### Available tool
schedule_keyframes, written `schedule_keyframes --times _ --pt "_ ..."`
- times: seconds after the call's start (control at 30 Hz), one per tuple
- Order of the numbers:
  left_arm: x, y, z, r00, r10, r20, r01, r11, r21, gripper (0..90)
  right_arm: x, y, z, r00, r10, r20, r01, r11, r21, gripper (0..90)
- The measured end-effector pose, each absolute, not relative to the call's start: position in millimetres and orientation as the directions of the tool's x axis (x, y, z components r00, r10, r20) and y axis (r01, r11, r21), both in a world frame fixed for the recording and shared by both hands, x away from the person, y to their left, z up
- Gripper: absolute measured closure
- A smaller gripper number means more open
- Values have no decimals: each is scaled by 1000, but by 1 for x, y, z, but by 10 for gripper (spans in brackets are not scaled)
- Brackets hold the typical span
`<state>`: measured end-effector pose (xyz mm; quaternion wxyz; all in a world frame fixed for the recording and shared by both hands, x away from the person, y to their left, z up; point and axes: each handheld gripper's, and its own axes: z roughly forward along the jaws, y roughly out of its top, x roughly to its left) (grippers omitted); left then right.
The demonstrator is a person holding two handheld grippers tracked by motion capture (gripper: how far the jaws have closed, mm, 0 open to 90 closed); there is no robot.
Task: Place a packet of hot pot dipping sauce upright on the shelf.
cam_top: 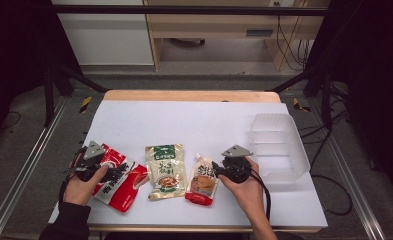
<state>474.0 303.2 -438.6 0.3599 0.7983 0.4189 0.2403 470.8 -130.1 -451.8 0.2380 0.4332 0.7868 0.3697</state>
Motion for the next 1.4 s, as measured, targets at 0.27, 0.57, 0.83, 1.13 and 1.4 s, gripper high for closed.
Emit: schedule_keyframes --times 0.27,0.57,0.83,1.13,1.4 --pt "474 302 -439 545 834 89 488 -402 775 65 473 -128 -457 -528 849 -37 527 361 769 488" --pt "474 299 -437 551 829 93 482 -408 776 66 476 -124 -462 -554 832 -11 541 370 755 490" --pt "473 297 -435 557 824 100 473 -414 778 66 480 -119 -468 -560 829 -3 568 387 727 491" --pt "472 294 -434 567 817 103 465 -420 779 67 482 -117 -473 -571 821 -1 587 409 699 499" --pt "472 292 -431 573 813 106 458 -425 781 67 481 -117 -475 -581 814 7 587 413 696 582"
